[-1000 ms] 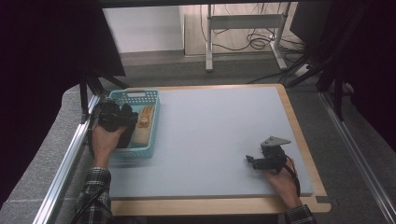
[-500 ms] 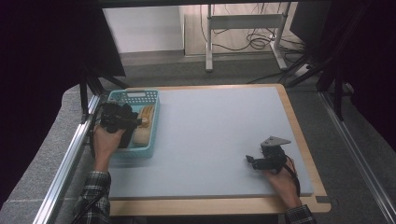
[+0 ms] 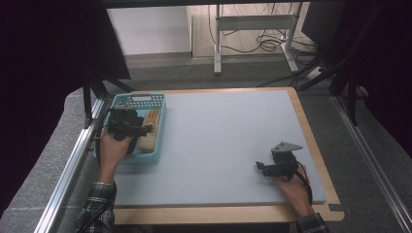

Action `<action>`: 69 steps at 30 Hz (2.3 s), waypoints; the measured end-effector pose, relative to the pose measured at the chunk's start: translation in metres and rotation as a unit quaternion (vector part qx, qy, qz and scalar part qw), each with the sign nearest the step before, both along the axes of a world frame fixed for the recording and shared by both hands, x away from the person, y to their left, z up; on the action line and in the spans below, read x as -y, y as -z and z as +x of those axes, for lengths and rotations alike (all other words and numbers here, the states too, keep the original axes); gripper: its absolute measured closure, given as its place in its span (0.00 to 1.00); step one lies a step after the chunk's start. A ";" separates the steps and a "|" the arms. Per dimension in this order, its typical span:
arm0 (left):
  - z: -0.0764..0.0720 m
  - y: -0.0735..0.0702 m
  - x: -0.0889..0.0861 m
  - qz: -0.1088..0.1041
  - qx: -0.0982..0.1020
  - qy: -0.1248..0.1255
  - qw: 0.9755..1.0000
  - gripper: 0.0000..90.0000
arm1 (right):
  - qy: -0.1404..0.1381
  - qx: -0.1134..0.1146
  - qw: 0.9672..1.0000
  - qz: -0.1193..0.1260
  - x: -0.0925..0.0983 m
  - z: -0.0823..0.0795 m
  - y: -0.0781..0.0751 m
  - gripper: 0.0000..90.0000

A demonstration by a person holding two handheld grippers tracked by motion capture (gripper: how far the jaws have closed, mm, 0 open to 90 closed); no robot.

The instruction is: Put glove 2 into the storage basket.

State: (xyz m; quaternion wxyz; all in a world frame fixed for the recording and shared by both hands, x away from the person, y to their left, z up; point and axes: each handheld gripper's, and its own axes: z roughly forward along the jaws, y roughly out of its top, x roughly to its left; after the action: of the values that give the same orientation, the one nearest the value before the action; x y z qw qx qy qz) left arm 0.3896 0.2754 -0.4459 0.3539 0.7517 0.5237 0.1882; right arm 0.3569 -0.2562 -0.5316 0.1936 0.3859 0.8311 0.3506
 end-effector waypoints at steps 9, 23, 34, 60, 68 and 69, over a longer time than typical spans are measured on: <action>-0.008 -0.003 0.006 -0.002 0.010 0.011 1.000 0.00 | 0.000 0.000 1.000 0.000 0.000 0.000 0.000 0.20; -0.023 -0.002 0.011 0.000 0.020 0.026 0.999 0.00 | 0.000 0.000 1.000 0.000 0.000 0.000 0.000 0.20; -0.034 0.004 0.012 -0.002 0.022 0.030 0.999 0.00 | 0.000 0.000 1.000 0.000 0.000 0.000 0.000 0.20; -0.058 0.010 0.024 -0.008 0.033 0.056 0.998 0.00 | 0.001 0.000 1.000 0.000 0.000 0.000 0.000 0.20; -0.064 0.012 0.030 -0.015 0.035 0.064 0.997 0.00 | 0.001 0.000 1.000 0.000 0.000 0.000 0.000 0.20; -0.065 0.012 0.031 -0.014 0.036 0.067 0.997 0.00 | 0.001 0.000 1.000 0.000 0.000 0.000 0.000 0.20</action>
State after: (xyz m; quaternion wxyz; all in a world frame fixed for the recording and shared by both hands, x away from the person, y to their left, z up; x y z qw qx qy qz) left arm 0.3249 0.2448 -0.4580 0.3946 0.7727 0.4620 0.1837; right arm 0.3568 -0.2560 -0.5316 0.1941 0.3866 0.8308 0.3501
